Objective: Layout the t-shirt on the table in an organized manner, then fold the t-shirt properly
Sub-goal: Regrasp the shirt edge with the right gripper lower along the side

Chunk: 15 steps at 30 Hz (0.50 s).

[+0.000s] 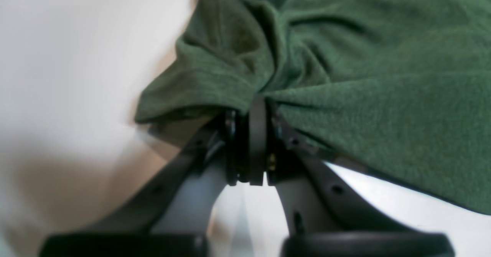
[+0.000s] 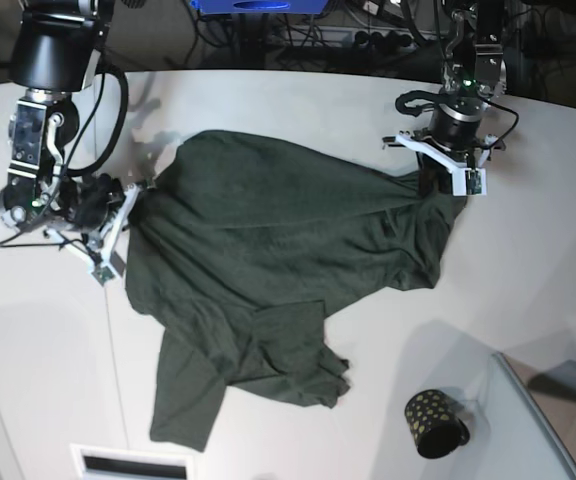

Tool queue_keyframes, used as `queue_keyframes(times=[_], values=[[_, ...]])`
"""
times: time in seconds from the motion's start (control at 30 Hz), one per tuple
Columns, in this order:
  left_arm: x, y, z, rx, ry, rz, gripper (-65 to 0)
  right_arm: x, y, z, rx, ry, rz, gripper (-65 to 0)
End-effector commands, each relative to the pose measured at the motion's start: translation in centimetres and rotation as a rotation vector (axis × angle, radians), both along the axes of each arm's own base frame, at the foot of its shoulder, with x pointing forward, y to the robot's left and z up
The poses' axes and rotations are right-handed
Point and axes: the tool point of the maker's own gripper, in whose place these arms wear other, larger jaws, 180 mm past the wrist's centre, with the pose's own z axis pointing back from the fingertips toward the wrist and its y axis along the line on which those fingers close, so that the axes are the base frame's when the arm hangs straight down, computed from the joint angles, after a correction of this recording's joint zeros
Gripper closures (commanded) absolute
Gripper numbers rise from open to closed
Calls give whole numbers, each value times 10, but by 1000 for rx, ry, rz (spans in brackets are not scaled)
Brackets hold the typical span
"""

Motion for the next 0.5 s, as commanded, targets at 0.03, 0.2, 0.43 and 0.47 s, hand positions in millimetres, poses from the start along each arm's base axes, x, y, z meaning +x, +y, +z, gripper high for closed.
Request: queue_keyframes(times=[0.03,0.2,0.43,0.47], values=[[2,2,8,4,-35,-4,0,20,1,14,23,-65,-8,-161],[1,2,7,3,-32,-4,0,52,9,27,129,-146,-34,-471],[-4,1,5,2,-21,-3,0,101,8,25,258,-188,-93,-516],[-4,1,5,2,-21,-3,0,106,8,24,275,-186,-102,-515]])
